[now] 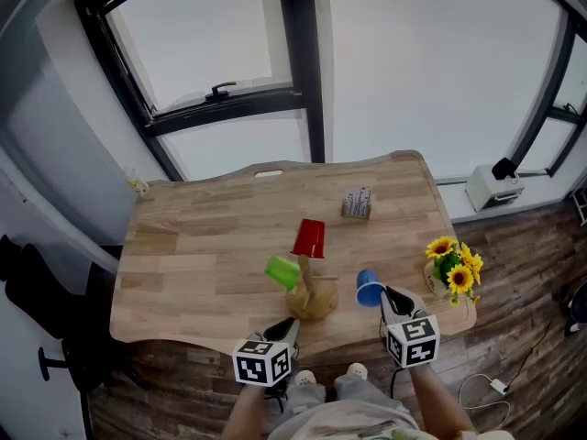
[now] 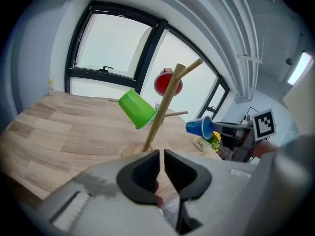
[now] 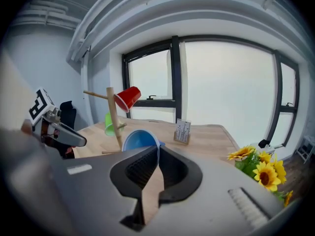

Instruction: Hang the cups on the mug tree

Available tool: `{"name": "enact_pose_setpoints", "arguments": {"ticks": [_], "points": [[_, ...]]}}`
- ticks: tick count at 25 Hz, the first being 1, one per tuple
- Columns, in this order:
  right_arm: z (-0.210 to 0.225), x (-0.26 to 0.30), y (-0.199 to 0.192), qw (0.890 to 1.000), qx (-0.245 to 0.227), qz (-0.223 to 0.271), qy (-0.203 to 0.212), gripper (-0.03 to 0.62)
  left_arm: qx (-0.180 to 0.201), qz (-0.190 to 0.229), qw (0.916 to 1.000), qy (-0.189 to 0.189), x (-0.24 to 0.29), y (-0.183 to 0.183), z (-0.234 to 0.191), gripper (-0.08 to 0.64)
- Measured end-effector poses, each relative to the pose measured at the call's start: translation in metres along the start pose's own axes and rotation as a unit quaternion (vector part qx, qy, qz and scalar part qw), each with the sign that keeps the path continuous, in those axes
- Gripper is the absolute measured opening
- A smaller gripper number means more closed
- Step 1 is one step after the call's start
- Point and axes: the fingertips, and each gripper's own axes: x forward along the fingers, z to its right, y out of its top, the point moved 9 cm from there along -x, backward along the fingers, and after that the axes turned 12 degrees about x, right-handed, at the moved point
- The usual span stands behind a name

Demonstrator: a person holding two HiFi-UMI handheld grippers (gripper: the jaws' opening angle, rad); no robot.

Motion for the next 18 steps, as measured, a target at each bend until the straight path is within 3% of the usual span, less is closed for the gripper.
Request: {"name": "enact_pose_setpoints", "arguments": {"ticks": [10,18], "points": [[0.015,-0.012,0.031,0.998,-0.005,0.059,-0.032,0.014,-0.022,0.017,0.9996,-0.005,-0.002,0.004,-0.002,0.005],[0.008,-0.006,0.034,0.997,-0.032,0.062,-0.036,0.014,-0.021,0.017,0.9996,-0.002,-0.006,0.002,-0.002,0.005]]}}
